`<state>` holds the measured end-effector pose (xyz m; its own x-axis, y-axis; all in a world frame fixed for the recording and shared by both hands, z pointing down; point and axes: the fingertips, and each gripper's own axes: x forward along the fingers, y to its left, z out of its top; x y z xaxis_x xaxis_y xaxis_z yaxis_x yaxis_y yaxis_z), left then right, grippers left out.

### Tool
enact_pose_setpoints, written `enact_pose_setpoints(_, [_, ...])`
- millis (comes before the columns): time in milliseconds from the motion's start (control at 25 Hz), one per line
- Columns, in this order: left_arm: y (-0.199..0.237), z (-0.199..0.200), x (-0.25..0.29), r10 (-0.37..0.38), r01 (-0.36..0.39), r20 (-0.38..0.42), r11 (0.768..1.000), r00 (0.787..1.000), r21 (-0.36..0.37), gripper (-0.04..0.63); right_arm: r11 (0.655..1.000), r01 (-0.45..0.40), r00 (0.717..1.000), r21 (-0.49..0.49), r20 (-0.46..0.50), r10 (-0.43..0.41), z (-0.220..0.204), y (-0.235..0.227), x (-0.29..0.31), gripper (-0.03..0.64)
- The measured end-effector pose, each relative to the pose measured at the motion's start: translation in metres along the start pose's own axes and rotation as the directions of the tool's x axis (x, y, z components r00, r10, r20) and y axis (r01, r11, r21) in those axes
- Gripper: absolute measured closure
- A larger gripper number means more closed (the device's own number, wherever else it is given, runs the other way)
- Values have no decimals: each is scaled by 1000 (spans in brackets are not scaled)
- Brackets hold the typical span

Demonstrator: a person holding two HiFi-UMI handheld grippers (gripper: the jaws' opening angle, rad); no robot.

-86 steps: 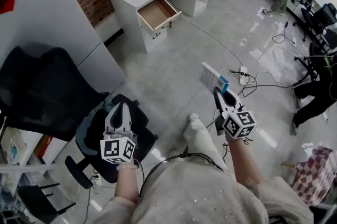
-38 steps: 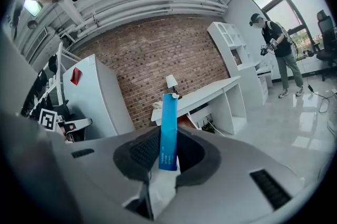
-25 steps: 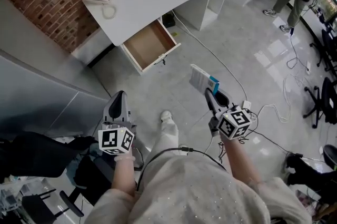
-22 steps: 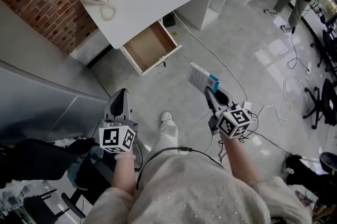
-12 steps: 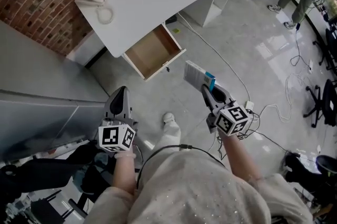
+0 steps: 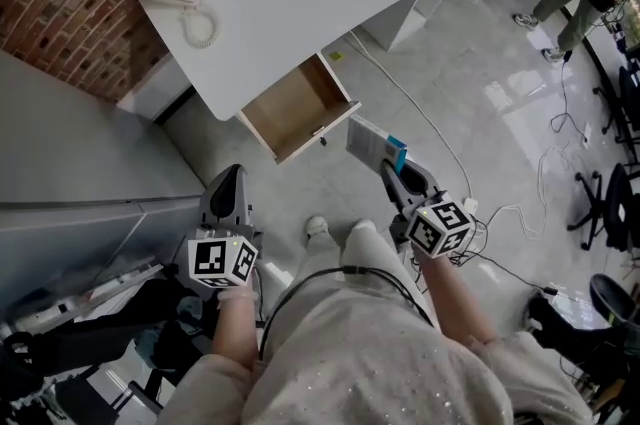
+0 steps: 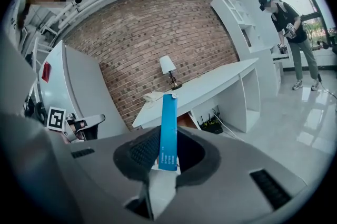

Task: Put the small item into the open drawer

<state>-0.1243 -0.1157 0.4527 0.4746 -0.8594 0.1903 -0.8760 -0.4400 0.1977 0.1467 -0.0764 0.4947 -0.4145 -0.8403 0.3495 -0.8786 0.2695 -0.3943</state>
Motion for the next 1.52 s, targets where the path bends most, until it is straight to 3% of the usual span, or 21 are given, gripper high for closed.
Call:
enact_pose_setpoints(600, [21, -24, 56, 89, -92, -50, 995, 995, -47, 590, 993, -117, 985, -14, -130, 114, 8, -33, 103, 540])
enact_pose_setpoints(880, [26, -43, 86, 104, -109, -77, 991, 992, -71, 589, 994, -113, 977, -5, -181, 110, -4, -55, 140, 540])
enact_pose_setpoints(1160, [22, -65, 121, 95, -102, -91, 992, 991, -76, 589, 991, -120, 958, -60, -269, 100, -27, -78, 175, 540])
enact_pose_setpoints(1520, [11, -103, 154, 67, -79, -144, 994, 987, -79, 589, 975, -136, 911, -175, -410, 53, -54, -107, 216, 537])
